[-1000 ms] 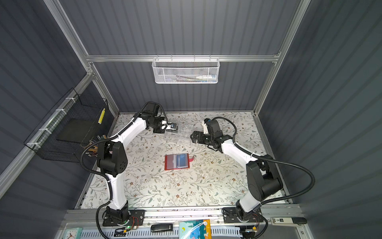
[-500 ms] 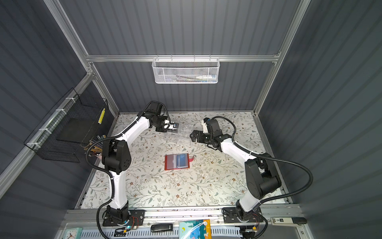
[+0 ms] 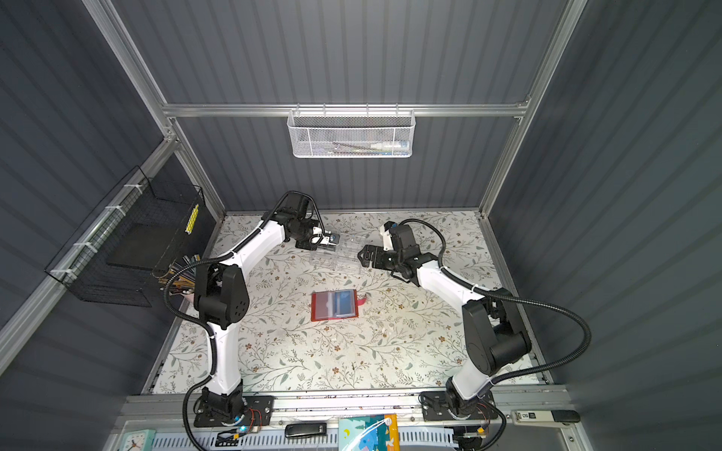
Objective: Take the credit cards out of the card holder
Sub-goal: Place the credit card in the storage box.
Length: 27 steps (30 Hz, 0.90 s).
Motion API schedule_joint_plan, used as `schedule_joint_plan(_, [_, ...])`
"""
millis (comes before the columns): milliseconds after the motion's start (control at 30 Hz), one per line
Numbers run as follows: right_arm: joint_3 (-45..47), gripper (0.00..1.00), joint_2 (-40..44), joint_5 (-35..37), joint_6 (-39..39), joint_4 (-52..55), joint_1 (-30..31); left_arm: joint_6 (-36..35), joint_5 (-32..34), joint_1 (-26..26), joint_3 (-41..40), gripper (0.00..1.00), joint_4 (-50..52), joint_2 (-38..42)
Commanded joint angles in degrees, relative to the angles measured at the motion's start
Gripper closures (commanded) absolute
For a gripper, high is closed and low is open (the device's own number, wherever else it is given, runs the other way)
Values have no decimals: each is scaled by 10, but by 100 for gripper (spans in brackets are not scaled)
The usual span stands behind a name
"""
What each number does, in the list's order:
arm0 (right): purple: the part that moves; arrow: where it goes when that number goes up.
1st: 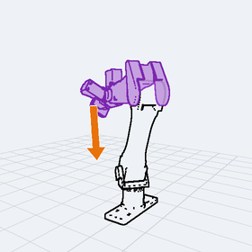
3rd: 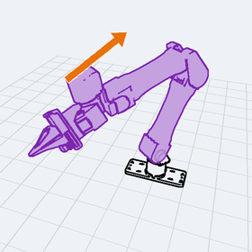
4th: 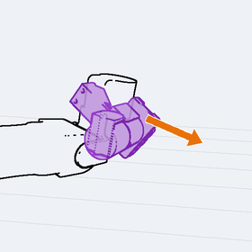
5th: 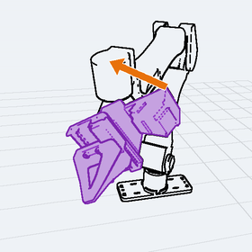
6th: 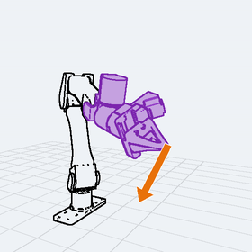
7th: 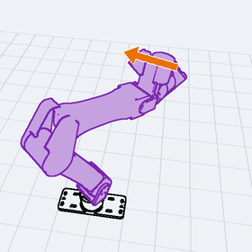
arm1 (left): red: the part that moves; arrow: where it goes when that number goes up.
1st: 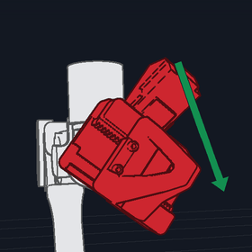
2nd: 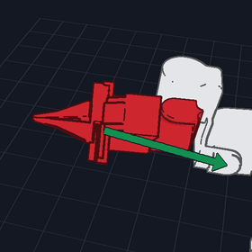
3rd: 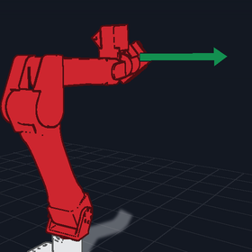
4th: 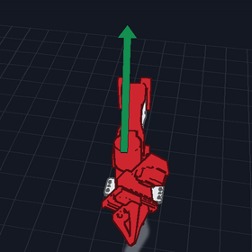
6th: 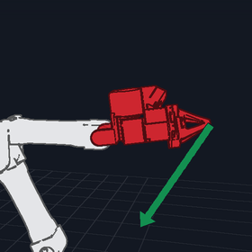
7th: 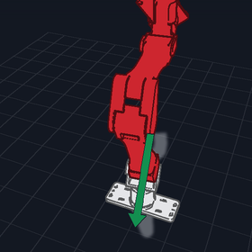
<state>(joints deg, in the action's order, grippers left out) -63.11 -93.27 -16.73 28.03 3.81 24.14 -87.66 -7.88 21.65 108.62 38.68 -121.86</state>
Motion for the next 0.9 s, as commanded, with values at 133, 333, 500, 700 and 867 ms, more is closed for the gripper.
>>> schedule_joint_plan(133, [5,1,4,-9,1,-15,-4,-193,31,5,-7,100,47,-20])
schedule_joint_plan(333, [7,1,1,-13,5,-19,-4,-195,38,4,-14,100,40,-17])
schedule_joint_plan(500, [14,1,4,-13,7,-26,-4,-203,41,0,-11,100,35,-17])
schedule_joint_plan(700, [15,1,4,-16,8,-29,-4,-213,45,-1,3,100,33,-29])
schedule_joint_plan(867, [15,1,4,-15,9,-29,-4,-223,47,-1,8,100,29,-39])
